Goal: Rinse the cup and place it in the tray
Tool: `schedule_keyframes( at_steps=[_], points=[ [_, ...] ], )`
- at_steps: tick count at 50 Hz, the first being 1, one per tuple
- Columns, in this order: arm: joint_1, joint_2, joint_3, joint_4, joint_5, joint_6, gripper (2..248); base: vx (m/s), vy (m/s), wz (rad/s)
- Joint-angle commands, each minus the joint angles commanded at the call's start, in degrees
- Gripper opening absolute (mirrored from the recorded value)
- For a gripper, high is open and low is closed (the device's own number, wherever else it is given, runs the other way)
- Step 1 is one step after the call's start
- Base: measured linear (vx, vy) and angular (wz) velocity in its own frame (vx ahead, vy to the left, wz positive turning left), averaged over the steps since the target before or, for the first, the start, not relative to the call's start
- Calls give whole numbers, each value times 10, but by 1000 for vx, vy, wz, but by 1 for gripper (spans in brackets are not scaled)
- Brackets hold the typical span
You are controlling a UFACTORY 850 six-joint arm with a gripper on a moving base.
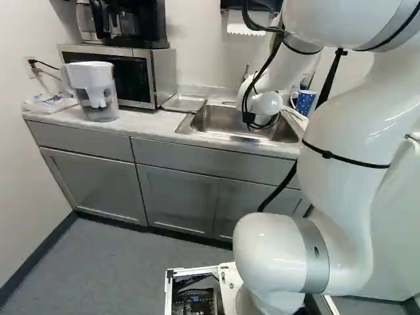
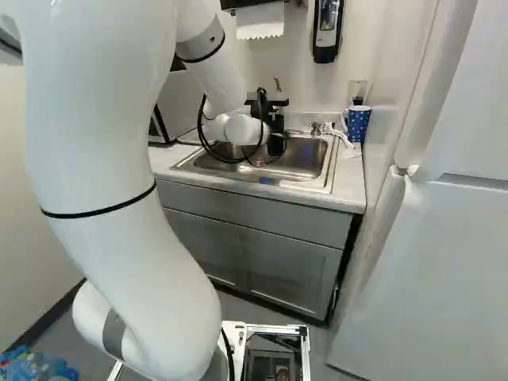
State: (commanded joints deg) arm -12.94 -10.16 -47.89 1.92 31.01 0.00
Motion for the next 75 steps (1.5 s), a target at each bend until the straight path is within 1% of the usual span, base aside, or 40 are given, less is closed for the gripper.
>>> schedule_keyframes(
  at_steps=[75],
  points=[
    [0, 0, 0, 0, 0, 0, 126, 0, 0, 0]
  ],
)
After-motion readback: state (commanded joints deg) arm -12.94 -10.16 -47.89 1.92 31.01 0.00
